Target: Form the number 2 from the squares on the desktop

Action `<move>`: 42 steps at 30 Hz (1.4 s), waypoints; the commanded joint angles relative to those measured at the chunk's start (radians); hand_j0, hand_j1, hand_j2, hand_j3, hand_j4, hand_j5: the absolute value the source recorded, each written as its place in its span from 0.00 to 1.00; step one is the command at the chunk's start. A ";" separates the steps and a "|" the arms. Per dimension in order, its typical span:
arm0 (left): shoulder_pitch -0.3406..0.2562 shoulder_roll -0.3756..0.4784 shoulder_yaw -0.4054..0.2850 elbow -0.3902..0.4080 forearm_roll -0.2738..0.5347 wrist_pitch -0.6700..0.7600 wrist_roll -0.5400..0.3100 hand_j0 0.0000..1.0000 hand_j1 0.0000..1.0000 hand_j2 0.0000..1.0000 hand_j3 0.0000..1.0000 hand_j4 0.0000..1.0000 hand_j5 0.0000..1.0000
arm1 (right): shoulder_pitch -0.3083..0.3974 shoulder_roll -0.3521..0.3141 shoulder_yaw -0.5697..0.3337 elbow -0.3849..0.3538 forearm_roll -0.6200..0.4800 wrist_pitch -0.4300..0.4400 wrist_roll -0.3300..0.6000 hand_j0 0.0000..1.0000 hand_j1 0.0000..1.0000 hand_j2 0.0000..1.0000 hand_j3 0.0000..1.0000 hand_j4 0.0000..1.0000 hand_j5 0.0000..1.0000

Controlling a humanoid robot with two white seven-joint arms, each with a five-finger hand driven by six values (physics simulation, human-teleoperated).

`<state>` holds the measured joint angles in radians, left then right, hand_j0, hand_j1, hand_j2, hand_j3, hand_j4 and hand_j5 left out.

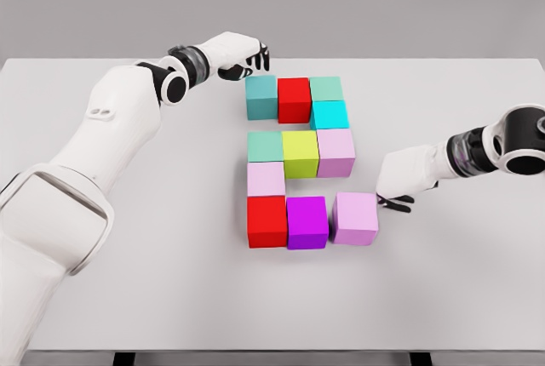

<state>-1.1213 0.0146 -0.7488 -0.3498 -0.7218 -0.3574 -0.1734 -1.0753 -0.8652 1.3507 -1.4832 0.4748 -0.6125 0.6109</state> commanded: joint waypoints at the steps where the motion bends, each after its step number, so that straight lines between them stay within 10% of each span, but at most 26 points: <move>1: 0.000 0.001 0.005 -0.001 0.002 -0.002 0.000 0.53 0.53 0.53 0.53 0.53 0.53 | 0.000 -0.001 -0.002 0.003 -0.002 0.002 0.000 0.12 0.12 0.12 0.12 0.12 0.12; 42: 0.002 0.010 -0.030 -0.005 0.004 -0.048 -0.017 0.57 0.57 0.57 0.57 0.57 0.57 | 0.002 -0.070 0.002 -0.147 0.004 0.002 0.000 0.13 0.13 0.13 0.13 0.13 0.13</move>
<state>-1.1198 0.0245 -0.7837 -0.3537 -0.7212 -0.3971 -0.1839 -1.0738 -0.9375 1.3534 -1.6301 0.4812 -0.6125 0.6109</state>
